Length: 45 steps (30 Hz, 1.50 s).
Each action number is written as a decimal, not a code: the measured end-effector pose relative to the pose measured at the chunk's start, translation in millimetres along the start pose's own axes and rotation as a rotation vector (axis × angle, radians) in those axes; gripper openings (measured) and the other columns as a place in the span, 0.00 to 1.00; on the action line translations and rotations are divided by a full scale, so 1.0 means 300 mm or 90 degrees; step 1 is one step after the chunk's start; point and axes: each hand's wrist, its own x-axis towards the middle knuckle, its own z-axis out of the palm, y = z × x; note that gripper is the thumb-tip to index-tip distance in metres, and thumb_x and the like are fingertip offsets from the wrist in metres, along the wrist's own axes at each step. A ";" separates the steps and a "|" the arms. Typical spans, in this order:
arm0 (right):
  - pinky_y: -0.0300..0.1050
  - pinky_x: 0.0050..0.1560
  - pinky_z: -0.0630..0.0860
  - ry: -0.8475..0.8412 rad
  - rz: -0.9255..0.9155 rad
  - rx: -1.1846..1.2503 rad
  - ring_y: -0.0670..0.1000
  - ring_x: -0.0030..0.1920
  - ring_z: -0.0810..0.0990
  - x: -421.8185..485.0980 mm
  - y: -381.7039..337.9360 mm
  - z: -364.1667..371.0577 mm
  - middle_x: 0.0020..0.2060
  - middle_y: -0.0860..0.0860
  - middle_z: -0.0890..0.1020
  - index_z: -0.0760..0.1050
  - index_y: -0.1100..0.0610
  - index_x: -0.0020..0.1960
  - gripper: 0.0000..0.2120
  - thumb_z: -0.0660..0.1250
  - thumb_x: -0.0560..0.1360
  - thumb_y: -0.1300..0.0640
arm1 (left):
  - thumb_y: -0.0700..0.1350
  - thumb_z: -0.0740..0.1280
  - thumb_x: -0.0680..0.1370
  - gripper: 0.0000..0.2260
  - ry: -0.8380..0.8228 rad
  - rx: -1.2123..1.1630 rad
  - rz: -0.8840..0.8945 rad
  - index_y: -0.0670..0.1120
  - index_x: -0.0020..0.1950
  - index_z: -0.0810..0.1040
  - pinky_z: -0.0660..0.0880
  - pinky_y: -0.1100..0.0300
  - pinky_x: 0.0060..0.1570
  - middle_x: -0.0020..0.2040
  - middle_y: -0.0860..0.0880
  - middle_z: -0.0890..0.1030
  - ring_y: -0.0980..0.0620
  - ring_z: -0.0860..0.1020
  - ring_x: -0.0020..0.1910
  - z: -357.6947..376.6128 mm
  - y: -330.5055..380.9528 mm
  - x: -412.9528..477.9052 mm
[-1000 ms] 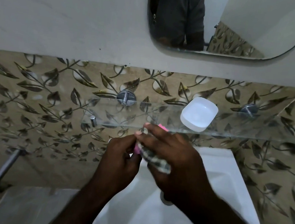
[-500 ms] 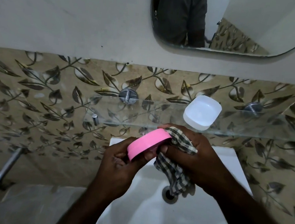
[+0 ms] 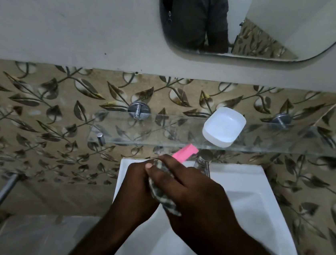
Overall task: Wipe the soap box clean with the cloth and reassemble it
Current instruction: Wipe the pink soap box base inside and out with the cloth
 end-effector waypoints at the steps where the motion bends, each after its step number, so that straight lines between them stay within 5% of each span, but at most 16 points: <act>1: 0.40 0.40 0.78 -0.002 -0.013 0.000 0.52 0.46 0.82 -0.002 0.005 0.001 0.66 0.47 0.78 0.75 0.45 0.66 0.23 0.66 0.71 0.54 | 0.37 0.66 0.69 0.12 0.001 -0.012 0.019 0.54 0.31 0.73 0.69 0.75 0.30 0.34 0.65 0.80 0.70 0.77 0.32 -0.006 -0.004 0.001; 4: 0.41 0.56 0.78 0.049 0.008 0.117 0.50 0.58 0.81 0.009 0.078 0.005 0.68 0.47 0.77 0.74 0.46 0.68 0.23 0.67 0.74 0.55 | 0.33 0.68 0.72 0.11 -0.020 -0.077 0.058 0.50 0.42 0.81 0.73 0.67 0.38 0.40 0.60 0.82 0.64 0.79 0.39 -0.028 -0.029 0.007; 7: 0.31 0.66 0.68 0.115 0.134 0.219 0.42 0.66 0.75 0.031 0.142 0.016 0.66 0.47 0.78 0.77 0.50 0.67 0.25 0.67 0.70 0.63 | 0.35 0.71 0.72 0.14 -0.024 -0.082 0.093 0.49 0.54 0.83 0.74 0.68 0.48 0.50 0.61 0.84 0.61 0.82 0.49 -0.034 -0.038 0.009; 10: 0.30 0.64 0.68 0.097 0.141 0.192 0.44 0.65 0.76 0.027 0.088 0.027 0.66 0.49 0.79 0.78 0.51 0.66 0.26 0.66 0.68 0.62 | 0.34 0.70 0.73 0.14 -0.037 -0.079 0.079 0.52 0.51 0.83 0.74 0.68 0.47 0.49 0.63 0.83 0.64 0.81 0.48 -0.023 -0.038 0.008; 14: 0.41 0.48 0.78 0.006 0.009 0.072 0.51 0.51 0.82 -0.008 0.033 0.024 0.70 0.47 0.75 0.73 0.45 0.69 0.26 0.65 0.71 0.56 | 0.31 0.64 0.72 0.17 0.000 -0.027 0.087 0.56 0.38 0.72 0.67 0.77 0.38 0.37 0.68 0.79 0.73 0.74 0.37 -0.015 -0.045 0.009; 16: 0.45 0.50 0.80 0.023 0.006 0.062 0.52 0.55 0.82 -0.006 0.096 0.024 0.71 0.46 0.73 0.70 0.44 0.71 0.27 0.64 0.72 0.56 | 0.34 0.67 0.74 0.13 -0.008 -0.052 0.087 0.54 0.44 0.79 0.71 0.74 0.43 0.44 0.64 0.82 0.70 0.77 0.43 -0.012 -0.046 -0.003; 19: 0.45 0.61 0.75 0.118 0.155 0.146 0.47 0.66 0.76 0.004 0.179 0.031 0.70 0.47 0.75 0.72 0.47 0.71 0.31 0.66 0.68 0.60 | 0.36 0.71 0.72 0.15 0.003 -0.083 0.052 0.51 0.55 0.82 0.71 0.74 0.48 0.49 0.68 0.82 0.68 0.79 0.49 0.004 -0.046 -0.008; 22: 0.34 0.64 0.69 0.084 0.144 0.157 0.47 0.65 0.76 0.006 0.115 0.041 0.68 0.49 0.77 0.74 0.50 0.69 0.32 0.67 0.66 0.63 | 0.34 0.70 0.72 0.11 -0.031 -0.080 0.034 0.49 0.47 0.84 0.73 0.70 0.42 0.42 0.62 0.84 0.68 0.79 0.43 0.015 -0.047 0.002; 24: 0.40 0.56 0.77 0.028 0.062 0.124 0.51 0.59 0.81 -0.009 0.046 0.041 0.70 0.48 0.76 0.74 0.49 0.69 0.30 0.68 0.68 0.60 | 0.32 0.66 0.71 0.16 -0.025 -0.064 0.035 0.54 0.38 0.78 0.70 0.70 0.35 0.34 0.61 0.80 0.69 0.74 0.35 0.009 -0.054 0.008; 27: 0.45 0.47 0.80 0.014 -0.026 0.069 0.54 0.52 0.83 -0.011 0.070 0.039 0.71 0.46 0.74 0.71 0.45 0.70 0.25 0.66 0.73 0.55 | 0.33 0.64 0.72 0.16 -0.017 -0.046 0.059 0.55 0.36 0.75 0.68 0.74 0.36 0.34 0.64 0.78 0.71 0.74 0.35 -0.010 -0.054 0.011; 32: 0.43 0.64 0.73 0.144 0.168 0.171 0.46 0.67 0.75 0.006 0.170 0.059 0.68 0.48 0.77 0.74 0.49 0.69 0.30 0.66 0.68 0.62 | 0.33 0.70 0.72 0.16 -0.035 -0.052 0.072 0.48 0.56 0.82 0.71 0.73 0.49 0.52 0.60 0.83 0.68 0.79 0.51 -0.008 -0.045 -0.004; 35: 0.39 0.61 0.73 0.084 0.117 0.148 0.48 0.63 0.78 -0.007 0.079 0.067 0.67 0.50 0.78 0.75 0.51 0.68 0.31 0.68 0.66 0.63 | 0.31 0.68 0.72 0.16 -0.057 -0.043 0.058 0.53 0.46 0.80 0.69 0.76 0.42 0.41 0.70 0.81 0.73 0.77 0.42 -0.003 -0.040 0.001; 38: 0.42 0.47 0.79 0.018 0.001 0.055 0.53 0.50 0.82 -0.033 0.021 0.060 0.70 0.48 0.75 0.72 0.46 0.70 0.28 0.67 0.70 0.57 | 0.32 0.65 0.70 0.17 -0.031 -0.020 0.051 0.57 0.38 0.72 0.66 0.76 0.35 0.33 0.66 0.78 0.71 0.74 0.34 -0.016 -0.042 0.004; 40: 0.44 0.48 0.79 0.048 -0.016 0.040 0.54 0.51 0.83 -0.022 0.071 0.063 0.70 0.46 0.74 0.70 0.44 0.71 0.27 0.66 0.73 0.56 | 0.34 0.66 0.73 0.14 -0.025 -0.034 0.069 0.55 0.39 0.75 0.69 0.72 0.38 0.35 0.62 0.79 0.70 0.75 0.37 -0.024 -0.040 -0.001; 43: 0.46 0.60 0.77 0.120 0.121 0.184 0.48 0.62 0.80 -0.006 0.157 0.062 0.66 0.45 0.78 0.72 0.43 0.69 0.29 0.68 0.72 0.63 | 0.36 0.71 0.73 0.11 -0.035 -0.099 0.036 0.49 0.50 0.83 0.72 0.70 0.45 0.45 0.62 0.84 0.66 0.80 0.45 -0.029 -0.035 -0.012; 45: 0.46 0.55 0.80 0.122 0.282 0.396 0.48 0.52 0.85 0.009 0.187 0.035 0.53 0.49 0.86 0.76 0.45 0.65 0.26 0.69 0.74 0.68 | 0.37 0.72 0.71 0.11 -0.031 -0.132 -0.006 0.48 0.50 0.83 0.70 0.74 0.42 0.43 0.66 0.83 0.69 0.78 0.42 -0.030 -0.024 -0.023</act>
